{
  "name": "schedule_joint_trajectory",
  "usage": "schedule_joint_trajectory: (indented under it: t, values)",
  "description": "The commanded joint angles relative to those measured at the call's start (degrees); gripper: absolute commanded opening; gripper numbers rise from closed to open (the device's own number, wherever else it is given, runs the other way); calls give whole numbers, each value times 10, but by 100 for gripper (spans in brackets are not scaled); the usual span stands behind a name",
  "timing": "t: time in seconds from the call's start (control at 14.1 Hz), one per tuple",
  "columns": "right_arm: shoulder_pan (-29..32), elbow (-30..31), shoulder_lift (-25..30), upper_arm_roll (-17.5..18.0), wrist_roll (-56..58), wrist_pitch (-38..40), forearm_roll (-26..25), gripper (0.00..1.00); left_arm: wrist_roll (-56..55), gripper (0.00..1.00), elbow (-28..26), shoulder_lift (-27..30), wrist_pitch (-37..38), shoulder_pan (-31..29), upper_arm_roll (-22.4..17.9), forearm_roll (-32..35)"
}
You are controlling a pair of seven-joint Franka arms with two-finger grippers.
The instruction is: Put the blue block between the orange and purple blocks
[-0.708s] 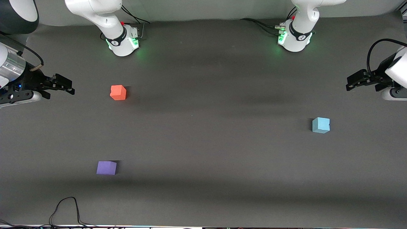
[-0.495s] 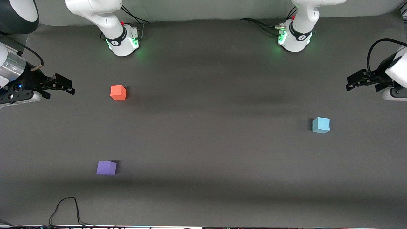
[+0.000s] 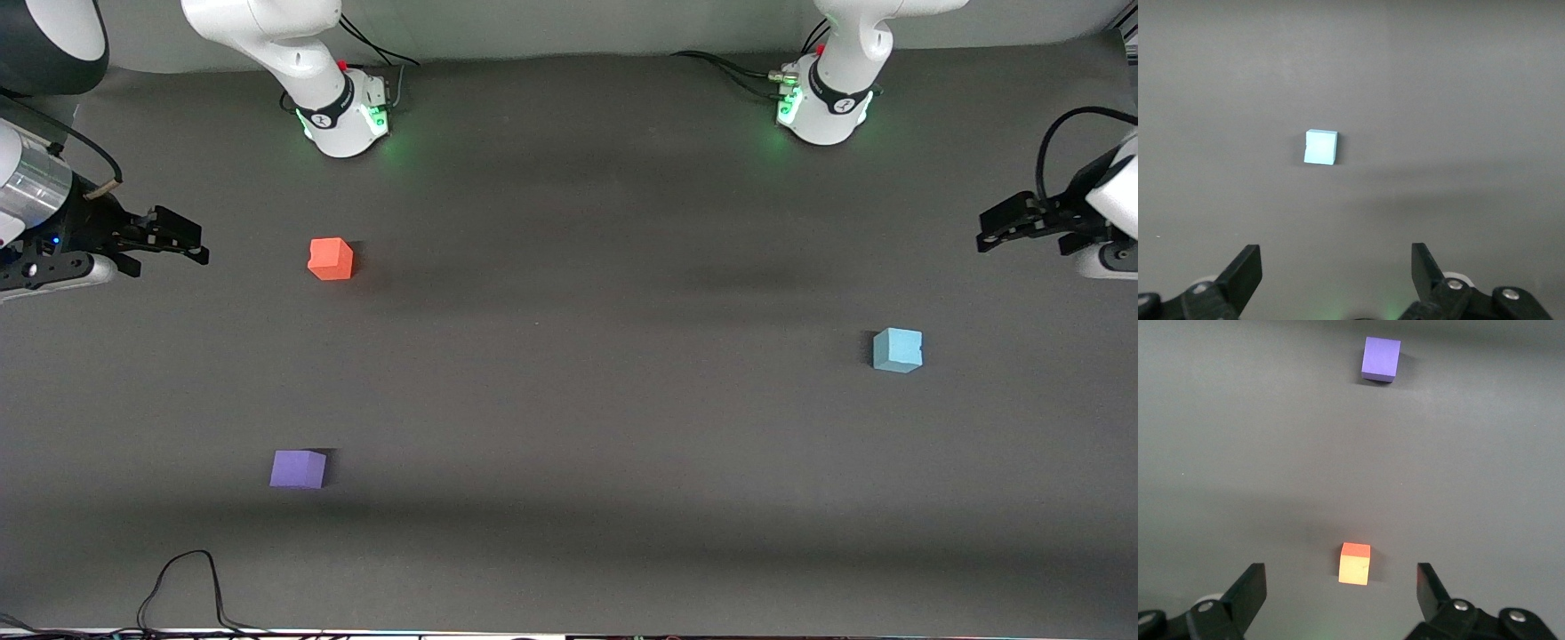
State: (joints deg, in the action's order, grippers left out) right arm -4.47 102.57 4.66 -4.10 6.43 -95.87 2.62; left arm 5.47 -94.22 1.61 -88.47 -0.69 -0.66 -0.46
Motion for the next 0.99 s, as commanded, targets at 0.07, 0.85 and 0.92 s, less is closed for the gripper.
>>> schedule_joint_trajectory:
  t: [0.07, 0.85, 0.92]
  values:
    - [-7, 9, 12, -6, 13, -4, 5, 100, 63, 100, -25, 39, 13, -25, -15, 6]
    - [-7, 9, 9, -6, 13, -6, 5, 100, 69, 100, -261, -17, -327, -25, -13, 18]
    - [-7, 9, 9, -6, 13, -6, 5, 100, 69, 100, -264, -42, -355, -24, -14, 18]
